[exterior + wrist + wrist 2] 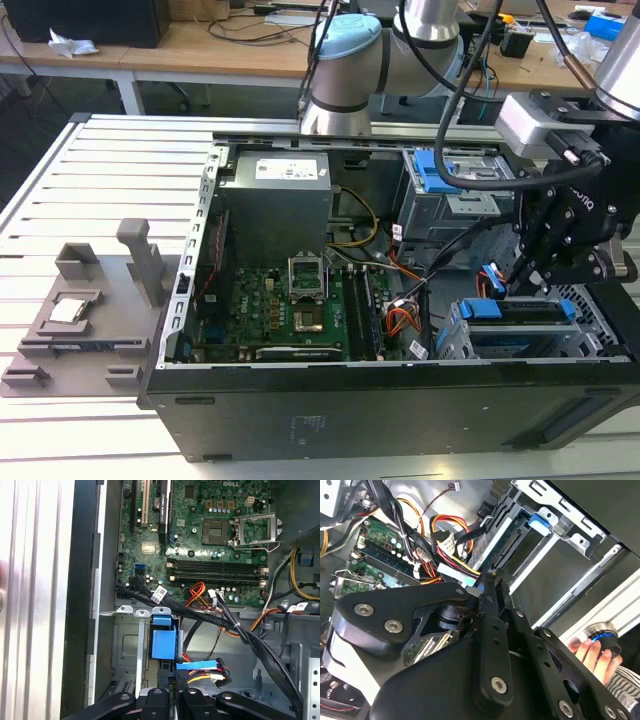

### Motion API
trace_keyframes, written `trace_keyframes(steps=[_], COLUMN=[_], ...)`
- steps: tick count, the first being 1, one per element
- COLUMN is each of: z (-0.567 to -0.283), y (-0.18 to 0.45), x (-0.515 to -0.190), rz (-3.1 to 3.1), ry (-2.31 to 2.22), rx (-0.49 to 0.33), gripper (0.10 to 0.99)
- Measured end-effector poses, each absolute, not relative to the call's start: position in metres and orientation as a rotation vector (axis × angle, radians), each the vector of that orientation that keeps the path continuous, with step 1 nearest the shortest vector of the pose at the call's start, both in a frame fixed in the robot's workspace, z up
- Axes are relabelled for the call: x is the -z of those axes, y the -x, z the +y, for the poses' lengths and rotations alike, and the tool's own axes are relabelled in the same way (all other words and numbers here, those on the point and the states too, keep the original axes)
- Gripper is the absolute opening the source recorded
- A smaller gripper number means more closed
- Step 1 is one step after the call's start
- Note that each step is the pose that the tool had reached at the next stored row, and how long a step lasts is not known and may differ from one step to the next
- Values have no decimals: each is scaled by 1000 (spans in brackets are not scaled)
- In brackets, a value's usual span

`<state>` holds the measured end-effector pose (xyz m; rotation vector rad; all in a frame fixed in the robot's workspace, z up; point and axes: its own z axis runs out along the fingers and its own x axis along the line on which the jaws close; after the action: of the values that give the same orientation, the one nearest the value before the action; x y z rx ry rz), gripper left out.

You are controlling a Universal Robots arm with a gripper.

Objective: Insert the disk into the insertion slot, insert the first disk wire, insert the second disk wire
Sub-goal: 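Insert the first disk wire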

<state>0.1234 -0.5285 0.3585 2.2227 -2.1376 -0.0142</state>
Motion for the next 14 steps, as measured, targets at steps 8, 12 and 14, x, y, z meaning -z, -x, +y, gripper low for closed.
trace_keyframes(steps=[8, 12, 14], z=[-529, -529, -528], y=[-139, -144, -148], x=[-348, -345, -343], rz=[-2152, -2155, -2157], ry=[-2199, -2191, -2188], rx=[32, 36, 39], gripper=[169, 169, 169])
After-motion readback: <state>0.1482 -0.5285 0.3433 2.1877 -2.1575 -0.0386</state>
